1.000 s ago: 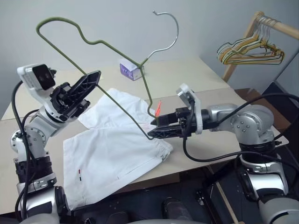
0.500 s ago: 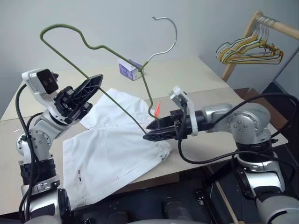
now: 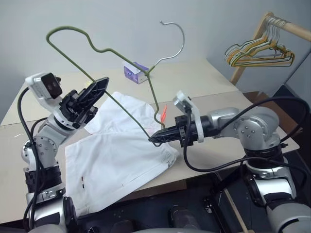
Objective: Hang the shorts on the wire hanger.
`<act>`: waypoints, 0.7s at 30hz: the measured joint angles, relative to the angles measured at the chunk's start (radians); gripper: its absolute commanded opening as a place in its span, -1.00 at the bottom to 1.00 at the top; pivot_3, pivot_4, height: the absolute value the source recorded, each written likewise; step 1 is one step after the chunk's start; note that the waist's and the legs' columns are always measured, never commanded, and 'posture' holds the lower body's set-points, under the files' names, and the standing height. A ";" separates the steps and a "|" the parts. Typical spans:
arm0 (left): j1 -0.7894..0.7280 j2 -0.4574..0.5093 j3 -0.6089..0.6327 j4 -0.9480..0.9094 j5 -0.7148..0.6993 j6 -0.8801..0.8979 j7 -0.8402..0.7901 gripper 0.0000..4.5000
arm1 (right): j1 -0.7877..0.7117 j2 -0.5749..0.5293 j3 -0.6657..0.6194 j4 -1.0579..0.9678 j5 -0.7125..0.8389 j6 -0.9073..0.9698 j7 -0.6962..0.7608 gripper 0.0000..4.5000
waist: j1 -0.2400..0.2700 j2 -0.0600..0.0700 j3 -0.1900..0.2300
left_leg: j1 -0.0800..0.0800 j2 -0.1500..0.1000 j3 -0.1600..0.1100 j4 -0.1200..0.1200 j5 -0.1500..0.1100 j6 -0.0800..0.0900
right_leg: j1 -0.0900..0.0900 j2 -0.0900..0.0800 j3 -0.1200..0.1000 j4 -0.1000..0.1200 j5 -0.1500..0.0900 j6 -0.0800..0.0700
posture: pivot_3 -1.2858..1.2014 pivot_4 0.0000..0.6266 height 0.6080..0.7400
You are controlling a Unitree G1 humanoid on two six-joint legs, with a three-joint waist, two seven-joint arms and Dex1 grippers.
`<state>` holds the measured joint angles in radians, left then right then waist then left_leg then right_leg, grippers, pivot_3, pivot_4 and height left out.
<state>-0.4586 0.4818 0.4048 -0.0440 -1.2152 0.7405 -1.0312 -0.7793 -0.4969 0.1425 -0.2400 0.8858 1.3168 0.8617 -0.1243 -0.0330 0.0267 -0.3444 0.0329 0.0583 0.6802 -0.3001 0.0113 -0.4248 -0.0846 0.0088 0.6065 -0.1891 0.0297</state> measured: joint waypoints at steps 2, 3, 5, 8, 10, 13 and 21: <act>0.000 0.000 -0.016 -0.007 0.027 -0.002 0.021 -0.24 | 0.000 0.005 -0.013 0.005 0.002 0.000 -0.019 -1.00 | 0.000 0.000 0.000 | 0.000 0.000 0.000 0.000 0.000 0.000 | 0.000 0.000 0.000 0.000 0.000 0.000 | -0.06 -1.00 1.00; 0.000 0.000 -0.022 -0.009 0.039 -0.002 0.028 -0.09 | 0.000 0.011 -0.024 0.008 0.004 0.000 -0.027 -1.00 | 0.000 0.000 0.000 | 0.000 0.000 0.000 0.000 0.000 0.000 | 0.000 0.000 0.000 0.000 0.000 0.000 | -0.06 -1.00 1.00; 0.001 0.007 -0.041 -0.010 0.064 0.006 0.059 0.20 | 0.000 0.026 -0.067 0.017 0.019 0.002 -0.049 -1.00 | 0.000 0.000 0.000 | 0.000 0.000 0.000 0.000 0.000 0.000 | 0.000 0.000 0.000 0.000 0.000 0.000 | -0.06 -1.00 1.00; 0.010 0.053 -0.086 -0.009 0.141 0.031 0.133 0.60 | 0.000 0.053 -0.162 0.032 0.072 0.019 -0.097 -1.00 | -0.001 0.000 0.000 | 0.000 0.000 0.000 0.000 0.000 0.000 | 0.000 0.000 0.000 0.000 0.000 0.000 | -0.07 -1.00 1.00; 0.034 0.076 -0.115 -0.008 0.200 0.037 0.175 0.87 | 0.001 0.053 -0.213 0.041 0.096 0.044 -0.133 -1.00 | -0.001 0.000 0.000 | 0.000 0.000 0.000 0.000 0.000 0.000 | 0.000 0.000 0.001 0.000 0.000 0.000 | -0.07 -1.00 1.00; 0.087 0.111 -0.157 -0.001 0.284 0.039 0.197 1.00 | 0.029 0.028 -0.282 0.049 0.128 0.085 -0.173 -1.00 | -0.001 0.000 0.000 | -0.001 0.000 0.000 0.000 0.000 0.000 | 0.000 0.000 0.000 -0.001 0.000 0.000 | -0.07 -1.00 1.00; 0.193 0.276 -0.300 -0.043 0.551 -0.059 0.126 1.00 | 0.292 -0.194 -0.307 0.066 0.133 0.238 -0.189 -1.00 | 0.005 0.001 0.001 | -0.008 0.000 0.002 -0.001 -0.001 0.002 | -0.002 -0.001 -0.001 -0.006 0.000 0.001 | -0.06 -1.00 1.00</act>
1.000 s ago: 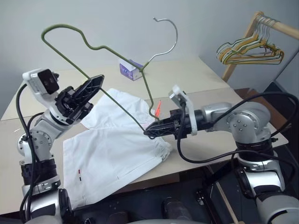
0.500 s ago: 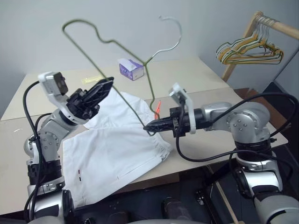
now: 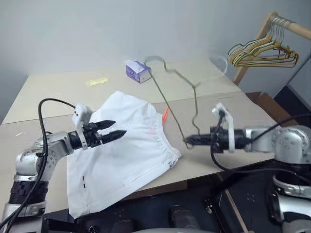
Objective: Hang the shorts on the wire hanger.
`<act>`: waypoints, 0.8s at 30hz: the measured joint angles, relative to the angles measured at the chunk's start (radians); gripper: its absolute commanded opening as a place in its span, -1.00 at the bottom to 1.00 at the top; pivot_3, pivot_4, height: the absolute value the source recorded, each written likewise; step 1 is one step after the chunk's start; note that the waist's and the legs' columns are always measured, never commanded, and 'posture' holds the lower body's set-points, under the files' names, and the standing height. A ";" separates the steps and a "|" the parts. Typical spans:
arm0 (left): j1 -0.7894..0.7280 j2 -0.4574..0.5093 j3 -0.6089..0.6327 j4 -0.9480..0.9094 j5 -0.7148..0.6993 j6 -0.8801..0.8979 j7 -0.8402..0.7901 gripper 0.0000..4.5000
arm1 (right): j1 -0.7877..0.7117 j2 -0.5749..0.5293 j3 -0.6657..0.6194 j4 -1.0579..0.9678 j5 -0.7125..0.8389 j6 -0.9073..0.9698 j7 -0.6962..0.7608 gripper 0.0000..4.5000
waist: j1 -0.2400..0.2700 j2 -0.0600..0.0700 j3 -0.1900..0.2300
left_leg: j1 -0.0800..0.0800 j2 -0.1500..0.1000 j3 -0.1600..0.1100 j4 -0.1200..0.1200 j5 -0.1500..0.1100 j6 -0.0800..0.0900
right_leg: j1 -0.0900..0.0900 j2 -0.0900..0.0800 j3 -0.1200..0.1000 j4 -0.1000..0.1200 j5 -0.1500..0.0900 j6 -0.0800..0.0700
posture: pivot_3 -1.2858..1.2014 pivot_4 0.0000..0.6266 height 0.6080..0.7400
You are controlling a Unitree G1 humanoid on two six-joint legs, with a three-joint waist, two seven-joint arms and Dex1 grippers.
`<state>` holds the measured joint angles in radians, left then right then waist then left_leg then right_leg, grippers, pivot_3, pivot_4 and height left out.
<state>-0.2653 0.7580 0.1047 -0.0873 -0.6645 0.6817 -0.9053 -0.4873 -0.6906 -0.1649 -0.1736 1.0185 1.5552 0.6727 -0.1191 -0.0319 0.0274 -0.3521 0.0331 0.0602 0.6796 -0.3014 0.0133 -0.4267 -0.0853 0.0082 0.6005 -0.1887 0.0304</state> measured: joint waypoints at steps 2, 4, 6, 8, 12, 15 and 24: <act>0.003 0.009 -0.022 -0.015 0.032 -0.017 -0.019 1.00 | 0.029 -0.037 0.007 0.020 -0.010 0.006 0.010 -1.00 | 0.000 0.000 0.000 | 0.000 0.000 0.000 0.000 0.000 0.000 | 0.000 0.000 0.000 -0.001 0.000 0.000 | -0.06 -1.00 1.00; 0.004 0.029 -0.050 -0.037 0.070 -0.036 -0.038 1.00 | 0.061 -0.097 0.035 0.071 -0.017 0.013 0.052 -1.00 | 0.000 0.000 0.000 | 0.000 0.000 0.000 0.000 0.000 0.000 | 0.001 0.000 0.000 -0.001 0.000 0.001 | -0.05 -1.00 1.00; 0.015 0.042 -0.058 -0.057 0.096 -0.050 -0.049 1.00 | 0.080 -0.150 0.076 0.133 -0.025 0.029 0.100 -1.00 | -0.001 0.000 0.000 | 0.000 0.000 0.001 0.000 0.000 0.001 | 0.002 0.000 0.000 -0.001 0.000 0.001 | -0.04 -1.00 1.00; 0.036 0.043 -0.064 -0.081 0.112 -0.056 -0.058 1.00 | 0.087 -0.200 0.137 0.201 -0.036 0.037 0.165 -1.00 | -0.001 0.000 0.000 | 0.000 0.000 0.001 0.000 -0.001 0.001 | 0.002 0.000 0.001 -0.001 0.000 0.001 | -0.04 -1.00 1.00; 0.062 0.044 -0.067 -0.115 0.117 -0.061 -0.067 1.00 | 0.085 -0.241 0.258 0.279 -0.097 -0.005 0.255 -1.00 | 0.003 0.000 0.000 | 0.000 0.000 0.001 0.000 -0.001 0.001 | 0.002 0.000 0.001 -0.001 -0.001 0.004 | -0.02 -1.00 1.00; 0.077 0.043 -0.066 -0.127 0.124 -0.063 -0.065 1.00 | 0.055 -0.243 0.353 0.349 -0.164 -0.062 0.320 -1.00 | 0.008 0.000 0.000 | 0.000 0.000 0.001 0.000 -0.001 0.001 | 0.002 0.000 0.002 -0.001 -0.003 0.009 | 0.00 -1.00 1.00; 0.124 0.043 -0.045 -0.166 0.129 -0.056 -0.033 1.00 | -0.063 -0.200 0.501 0.483 -0.312 -0.187 0.456 -1.00 | 0.052 0.000 0.000 | 0.002 0.000 0.001 0.001 -0.001 0.001 | 0.001 0.001 0.001 -0.002 0.002 0.002 | 0.03 -1.00 1.00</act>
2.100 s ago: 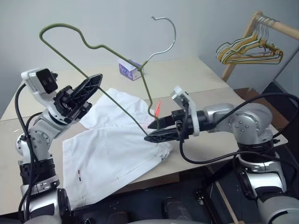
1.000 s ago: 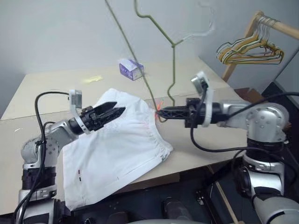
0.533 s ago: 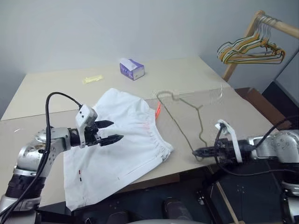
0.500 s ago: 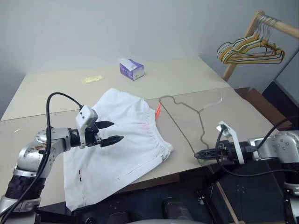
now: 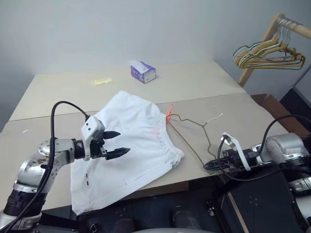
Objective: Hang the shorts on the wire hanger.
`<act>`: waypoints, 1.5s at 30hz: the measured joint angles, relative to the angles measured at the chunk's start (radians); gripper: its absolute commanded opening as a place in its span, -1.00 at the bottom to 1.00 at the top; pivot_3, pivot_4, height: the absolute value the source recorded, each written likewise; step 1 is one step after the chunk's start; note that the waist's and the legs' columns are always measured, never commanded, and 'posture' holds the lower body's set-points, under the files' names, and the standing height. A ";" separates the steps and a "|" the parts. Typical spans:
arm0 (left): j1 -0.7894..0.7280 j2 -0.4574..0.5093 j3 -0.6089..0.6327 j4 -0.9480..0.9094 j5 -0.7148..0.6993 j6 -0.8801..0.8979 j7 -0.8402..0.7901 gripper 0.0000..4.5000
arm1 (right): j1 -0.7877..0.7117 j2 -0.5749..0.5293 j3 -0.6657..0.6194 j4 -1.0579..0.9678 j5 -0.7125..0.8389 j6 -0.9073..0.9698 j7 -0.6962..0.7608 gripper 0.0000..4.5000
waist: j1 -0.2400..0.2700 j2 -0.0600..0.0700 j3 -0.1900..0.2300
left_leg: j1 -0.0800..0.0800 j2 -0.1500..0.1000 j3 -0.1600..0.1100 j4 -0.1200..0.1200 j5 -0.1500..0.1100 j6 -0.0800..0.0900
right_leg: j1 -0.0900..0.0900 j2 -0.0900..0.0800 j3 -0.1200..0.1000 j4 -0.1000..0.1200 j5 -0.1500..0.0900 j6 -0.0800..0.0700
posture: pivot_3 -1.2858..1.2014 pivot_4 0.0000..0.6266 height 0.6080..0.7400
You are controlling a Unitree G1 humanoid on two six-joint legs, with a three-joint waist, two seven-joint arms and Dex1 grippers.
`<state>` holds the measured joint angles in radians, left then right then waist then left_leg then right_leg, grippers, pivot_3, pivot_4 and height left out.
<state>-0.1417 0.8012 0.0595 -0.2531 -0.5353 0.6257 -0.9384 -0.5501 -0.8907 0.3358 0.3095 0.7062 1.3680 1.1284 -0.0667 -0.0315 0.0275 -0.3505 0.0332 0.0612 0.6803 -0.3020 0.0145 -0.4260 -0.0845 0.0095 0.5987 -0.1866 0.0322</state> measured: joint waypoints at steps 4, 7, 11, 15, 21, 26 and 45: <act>0.026 -0.003 0.001 -0.009 0.017 0.000 0.022 1.00 | -0.009 0.008 0.025 0.008 -0.031 -0.019 0.053 -1.00 | 0.022 0.000 0.000 | 0.000 0.000 0.000 0.001 0.000 0.000 | -0.001 0.000 0.000 -0.002 0.001 0.000 | 0.03 -1.00 1.00; 0.032 -0.007 0.000 -0.017 0.021 -0.006 0.030 1.00 | -0.021 0.008 0.032 0.006 -0.048 -0.033 0.077 -1.00 | 0.032 0.000 0.000 | 0.000 0.000 0.000 0.001 0.000 0.000 | 0.000 0.000 -0.001 -0.003 0.001 0.000 | 0.04 -1.00 1.00; 0.033 -0.019 0.000 -0.018 0.026 -0.012 0.037 1.00 | -0.021 -0.005 0.058 -0.007 -0.071 -0.081 0.160 -1.00 | 0.042 0.000 0.000 | 0.000 0.000 0.000 0.001 0.000 0.000 | 0.000 0.000 -0.002 -0.002 0.001 0.000 | 0.04 -1.00 1.00; 0.035 -0.025 -0.004 -0.017 0.046 -0.021 0.043 1.00 | -0.047 -0.041 0.159 -0.026 -0.141 -0.156 0.265 -1.00 | 0.047 0.000 0.000 | 0.000 0.000 0.000 0.001 0.000 0.000 | 0.000 0.000 -0.002 -0.002 0.002 0.000 | 0.04 -1.00 1.00; 0.038 -0.041 -0.019 -0.016 0.064 -0.041 0.044 1.00 | -0.198 0.082 0.257 0.167 -0.278 -0.216 0.296 -1.00 | 0.043 0.000 0.000 | 0.002 0.000 0.000 0.003 0.000 -0.001 | 0.001 0.001 -0.002 -0.001 0.003 -0.002 | 0.05 -1.00 1.00; 0.038 -0.044 -0.024 -0.014 0.081 -0.052 0.052 1.00 | -0.310 0.183 0.270 0.397 -0.373 -0.298 0.331 -1.00 | 0.047 0.000 0.000 | 0.002 0.000 0.000 0.004 0.001 -0.001 | 0.001 0.001 -0.002 -0.001 0.004 -0.002 | 0.07 -1.00 1.00; 0.076 -0.063 0.007 -0.037 0.098 -0.053 0.085 1.00 | -0.304 0.326 0.053 0.473 -0.473 -0.450 0.225 -1.00 | 0.069 0.001 0.000 | 0.001 0.000 0.000 0.004 0.001 -0.001 | 0.001 0.001 -0.002 0.001 0.004 -0.002 | 0.15 -1.00 1.00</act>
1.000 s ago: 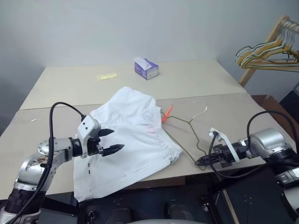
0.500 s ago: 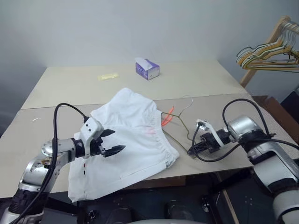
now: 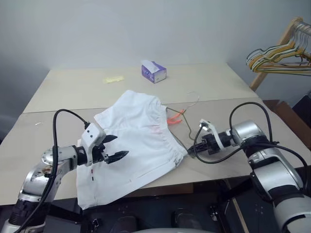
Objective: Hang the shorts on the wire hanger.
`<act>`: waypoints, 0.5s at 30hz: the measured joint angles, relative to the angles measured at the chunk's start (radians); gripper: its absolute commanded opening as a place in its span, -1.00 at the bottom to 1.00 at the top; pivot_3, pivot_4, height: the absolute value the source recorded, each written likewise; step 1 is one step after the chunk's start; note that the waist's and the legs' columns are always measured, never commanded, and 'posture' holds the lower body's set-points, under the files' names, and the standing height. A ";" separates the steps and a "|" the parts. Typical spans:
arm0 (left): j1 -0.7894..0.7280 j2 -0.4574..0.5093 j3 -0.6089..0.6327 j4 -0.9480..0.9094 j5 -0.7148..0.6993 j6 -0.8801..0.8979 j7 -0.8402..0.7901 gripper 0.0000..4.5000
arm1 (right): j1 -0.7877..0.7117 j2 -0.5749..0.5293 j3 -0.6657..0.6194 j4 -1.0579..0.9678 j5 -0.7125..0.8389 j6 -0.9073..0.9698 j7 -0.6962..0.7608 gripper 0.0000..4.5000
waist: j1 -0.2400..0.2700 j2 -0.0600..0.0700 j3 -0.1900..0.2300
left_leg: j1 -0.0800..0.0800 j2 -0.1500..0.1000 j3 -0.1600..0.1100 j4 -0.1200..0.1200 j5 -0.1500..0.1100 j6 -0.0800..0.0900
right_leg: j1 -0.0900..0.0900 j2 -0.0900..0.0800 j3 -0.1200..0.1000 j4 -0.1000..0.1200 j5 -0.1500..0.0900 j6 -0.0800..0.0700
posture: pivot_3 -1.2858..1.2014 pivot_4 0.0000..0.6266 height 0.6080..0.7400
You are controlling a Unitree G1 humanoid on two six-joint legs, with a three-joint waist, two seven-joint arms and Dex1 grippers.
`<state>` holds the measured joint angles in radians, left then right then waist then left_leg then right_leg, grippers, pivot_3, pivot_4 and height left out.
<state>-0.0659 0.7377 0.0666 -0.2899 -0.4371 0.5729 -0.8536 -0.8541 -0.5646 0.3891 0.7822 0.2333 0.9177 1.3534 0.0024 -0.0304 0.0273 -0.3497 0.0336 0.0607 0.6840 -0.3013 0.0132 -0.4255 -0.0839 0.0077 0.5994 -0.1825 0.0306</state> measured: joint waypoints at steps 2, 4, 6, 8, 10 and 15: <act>0.007 0.000 0.001 -0.010 0.000 0.000 0.009 1.00 | 0.003 0.000 -0.010 -0.038 -0.016 -0.046 -0.019 -1.00 | 0.007 0.000 0.000 | 0.000 0.000 0.000 0.000 0.000 0.000 | 0.000 0.000 0.000 0.000 0.000 0.000 | 0.15 -1.00 1.00; 0.019 -0.001 0.003 -0.022 0.002 0.000 0.023 1.00 | 0.008 0.000 -0.018 -0.090 -0.031 -0.121 -0.042 -1.00 | 0.012 0.000 0.000 | 0.001 0.000 0.000 0.000 0.000 0.000 | 0.000 0.000 0.000 0.001 0.000 0.000 | 0.14 -1.00 1.00; 0.033 -0.002 0.008 -0.038 0.002 -0.003 0.031 1.00 | 0.024 -0.003 -0.027 -0.141 -0.043 -0.196 -0.051 -1.00 | 0.015 0.000 0.000 | 0.000 0.000 0.000 0.000 0.000 0.000 | 0.000 0.000 0.000 0.000 0.000 0.000 | 0.14 -1.00 1.00; 0.036 -0.002 0.028 -0.053 0.001 -0.005 0.034 1.00 | 0.046 -0.010 -0.029 -0.193 -0.056 -0.262 -0.052 -1.00 | 0.019 0.000 0.000 | 0.000 0.000 0.000 0.000 0.000 0.000 | 0.000 0.000 0.000 0.000 0.000 0.000 | 0.12 -1.00 1.00; 0.036 0.000 0.061 -0.064 -0.008 -0.007 0.033 1.00 | 0.058 -0.018 -0.028 -0.246 -0.075 -0.305 -0.060 -1.00 | 0.020 0.000 0.000 | 0.000 0.000 0.000 0.000 0.000 0.000 | 0.000 0.000 0.000 0.000 0.000 0.000 | 0.10 -1.00 1.00; -0.035 0.070 0.135 -0.036 -0.038 -0.044 -0.038 1.00 | 0.079 -0.056 -0.022 -0.404 -0.155 -0.399 -0.107 -1.00 | 0.019 0.000 0.000 | 0.000 0.000 0.000 0.000 0.001 -0.001 | 0.000 0.000 -0.002 0.000 0.000 0.000 | 0.08 -1.00 1.00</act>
<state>-0.1014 0.8077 0.2016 -0.3259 -0.4753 0.5284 -0.8914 -0.7749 -0.6207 0.3673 0.3777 0.0787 0.5187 1.2461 0.0211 -0.0300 0.0276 -0.3496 0.0339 0.0606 0.6840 -0.3005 0.0119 -0.4259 -0.0839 0.0060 0.5998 -0.1827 0.0303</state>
